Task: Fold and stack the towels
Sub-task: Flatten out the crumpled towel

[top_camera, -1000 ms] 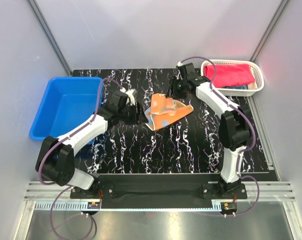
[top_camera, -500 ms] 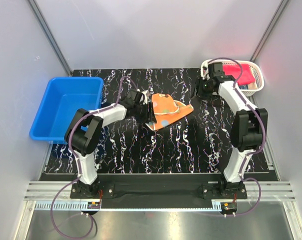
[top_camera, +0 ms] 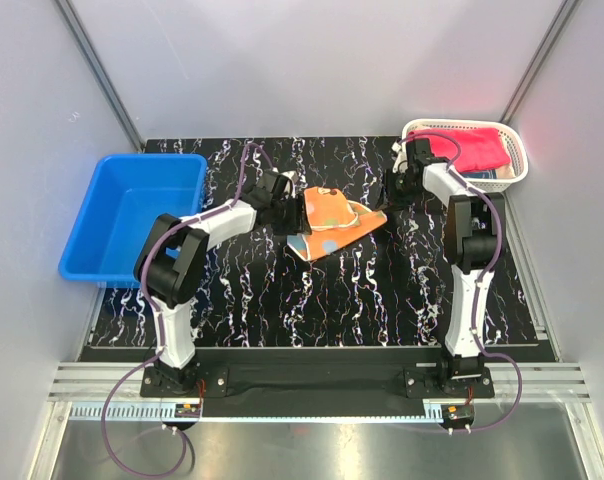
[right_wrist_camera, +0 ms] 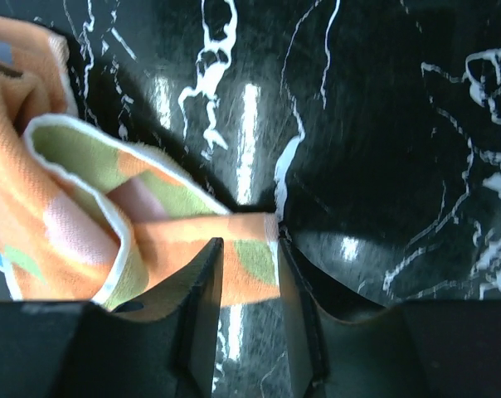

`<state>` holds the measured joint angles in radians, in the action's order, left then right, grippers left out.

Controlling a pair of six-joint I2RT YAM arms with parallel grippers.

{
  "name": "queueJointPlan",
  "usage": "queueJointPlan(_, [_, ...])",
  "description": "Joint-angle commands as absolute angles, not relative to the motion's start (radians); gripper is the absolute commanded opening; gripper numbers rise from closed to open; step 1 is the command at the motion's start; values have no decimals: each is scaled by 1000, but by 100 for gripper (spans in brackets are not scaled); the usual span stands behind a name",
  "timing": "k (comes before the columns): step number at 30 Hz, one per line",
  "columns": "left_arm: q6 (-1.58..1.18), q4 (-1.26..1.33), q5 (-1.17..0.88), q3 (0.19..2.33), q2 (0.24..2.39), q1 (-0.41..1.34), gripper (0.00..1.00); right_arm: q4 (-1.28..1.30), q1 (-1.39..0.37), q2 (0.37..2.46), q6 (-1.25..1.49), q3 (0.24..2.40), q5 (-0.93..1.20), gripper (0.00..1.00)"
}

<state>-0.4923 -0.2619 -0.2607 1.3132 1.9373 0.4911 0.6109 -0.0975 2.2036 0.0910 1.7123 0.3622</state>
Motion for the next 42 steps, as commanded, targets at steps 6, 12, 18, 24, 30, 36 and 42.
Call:
queueJointPlan(6, [-525,-212,-176,1322,1950,486,52,569,-94,2226,48,1740,399,39])
queueJointPlan(12, [-541,-209,-172,1339,1977,488,52,580,-94,2195,38,1744,322,43])
queueJointPlan(18, [-546,-204,-199,1365,2013,486,50,589,-92,2216,45,1781,337,44])
queueJointPlan(24, [-554,-201,-221,1373,2040,488,46,574,-94,2237,52,1755,362,33])
queueJointPlan(30, [-558,-199,-232,1368,2040,488,41,545,-92,2224,64,1698,380,14])
queueJointPlan(36, [-563,-225,-224,1382,2017,486,40,545,-92,2215,80,1674,383,3])
queueJointPlan(42, [-563,-213,-213,1365,1976,486,45,525,-92,2184,94,1629,391,0])
